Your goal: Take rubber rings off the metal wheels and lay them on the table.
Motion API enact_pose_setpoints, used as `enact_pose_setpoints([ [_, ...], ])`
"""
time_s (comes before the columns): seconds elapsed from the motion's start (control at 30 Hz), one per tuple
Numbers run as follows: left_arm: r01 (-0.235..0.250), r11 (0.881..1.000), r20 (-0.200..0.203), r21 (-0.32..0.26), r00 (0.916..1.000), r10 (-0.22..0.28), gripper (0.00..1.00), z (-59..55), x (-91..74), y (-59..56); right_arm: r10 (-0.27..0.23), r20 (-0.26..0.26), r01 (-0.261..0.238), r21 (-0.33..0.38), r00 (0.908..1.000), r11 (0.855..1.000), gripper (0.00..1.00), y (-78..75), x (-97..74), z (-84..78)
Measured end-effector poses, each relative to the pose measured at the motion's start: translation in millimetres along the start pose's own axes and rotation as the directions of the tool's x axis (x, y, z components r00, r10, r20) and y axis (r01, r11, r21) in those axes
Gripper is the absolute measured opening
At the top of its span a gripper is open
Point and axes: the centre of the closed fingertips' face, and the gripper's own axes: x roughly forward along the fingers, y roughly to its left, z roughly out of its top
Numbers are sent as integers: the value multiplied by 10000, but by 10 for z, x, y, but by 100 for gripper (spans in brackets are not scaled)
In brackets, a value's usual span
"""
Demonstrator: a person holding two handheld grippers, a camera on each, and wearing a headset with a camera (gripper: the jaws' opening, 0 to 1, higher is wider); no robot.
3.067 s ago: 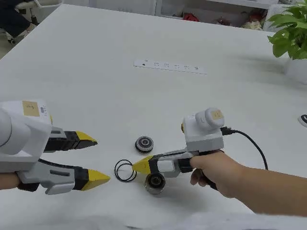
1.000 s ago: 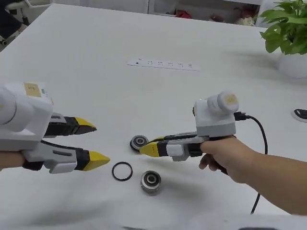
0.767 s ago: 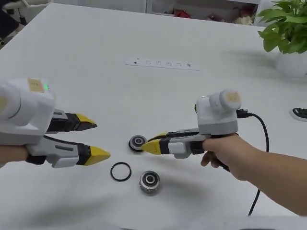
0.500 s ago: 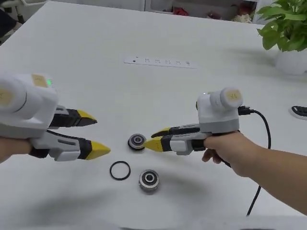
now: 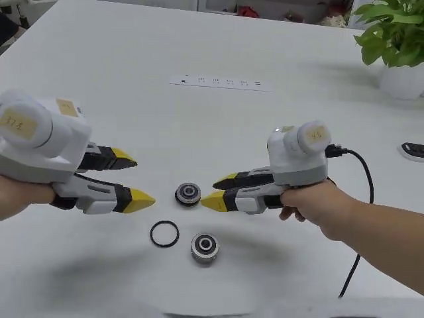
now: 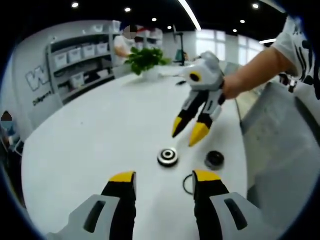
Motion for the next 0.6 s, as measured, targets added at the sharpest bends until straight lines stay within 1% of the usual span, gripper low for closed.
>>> enact_pose_setpoints([
  [0.1, 51, 10000, -33, 6, 10000, -51, 46, -2, 49, 2, -11, -24, 11, -81, 10000, 10000, 28, -1, 17, -9],
  [0.2, 110, 9999, -36, 14, 9999, -110, 45, 6, 91, -4, -72, -177, 67, -323, 9998, 9995, 28, -5, 45, -41],
  [0.37, 186, 9998, -38, 10, 9998, -186, 44, 15, 156, -7, -98, -212, 89, -455, 9997, 9989, 28, -4, 79, -53],
  [0.6, 270, 9996, -62, -105, 9996, -271, 43, -1, 230, -13, -119, -312, 98, -661, 9994, 9978, 28, -1, 135, -84],
])
